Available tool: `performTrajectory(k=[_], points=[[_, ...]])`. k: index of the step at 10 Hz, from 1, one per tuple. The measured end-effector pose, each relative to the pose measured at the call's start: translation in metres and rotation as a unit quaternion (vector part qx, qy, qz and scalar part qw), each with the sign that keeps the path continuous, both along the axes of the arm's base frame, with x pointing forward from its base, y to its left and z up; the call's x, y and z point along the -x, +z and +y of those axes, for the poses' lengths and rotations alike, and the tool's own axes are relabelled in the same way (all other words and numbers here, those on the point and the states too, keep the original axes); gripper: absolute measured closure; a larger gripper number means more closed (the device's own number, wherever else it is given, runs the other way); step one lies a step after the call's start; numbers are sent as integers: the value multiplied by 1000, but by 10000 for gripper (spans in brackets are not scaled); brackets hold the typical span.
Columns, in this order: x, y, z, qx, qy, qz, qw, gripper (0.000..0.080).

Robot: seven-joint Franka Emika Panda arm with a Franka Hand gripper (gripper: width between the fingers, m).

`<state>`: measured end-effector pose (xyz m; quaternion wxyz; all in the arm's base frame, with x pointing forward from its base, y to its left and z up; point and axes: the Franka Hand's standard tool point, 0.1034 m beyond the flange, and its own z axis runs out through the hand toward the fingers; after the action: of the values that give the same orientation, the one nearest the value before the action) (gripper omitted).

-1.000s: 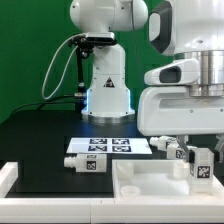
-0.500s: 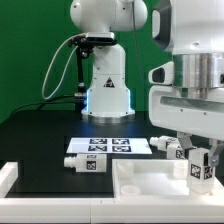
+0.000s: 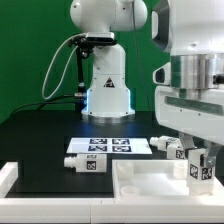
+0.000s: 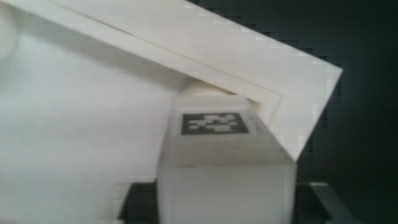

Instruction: Assemble one leg

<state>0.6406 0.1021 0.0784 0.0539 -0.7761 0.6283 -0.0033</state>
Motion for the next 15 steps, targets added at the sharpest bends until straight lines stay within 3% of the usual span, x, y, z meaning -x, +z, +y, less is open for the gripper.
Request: performTrajectory(k=[4, 5, 6, 7, 8, 10, 12, 13, 14, 15], points=[[0, 0, 2, -2, -16, 2, 1000, 514], [0, 0, 2, 4, 25, -1, 1000, 338], [0, 2, 4, 30, 175, -11, 984, 217], [1, 2, 10, 39, 263, -16, 964, 170], [3, 1, 15, 45, 341, -20, 939, 170], [2, 1, 11, 48, 381, -22, 923, 153], [3, 0, 11, 53, 457, -26, 887, 151], [-2, -1, 11, 71, 544, -41, 835, 151], [-2, -3, 11, 78, 587, -54, 804, 151], [-1, -4, 12, 71, 555, -52, 827, 151]])
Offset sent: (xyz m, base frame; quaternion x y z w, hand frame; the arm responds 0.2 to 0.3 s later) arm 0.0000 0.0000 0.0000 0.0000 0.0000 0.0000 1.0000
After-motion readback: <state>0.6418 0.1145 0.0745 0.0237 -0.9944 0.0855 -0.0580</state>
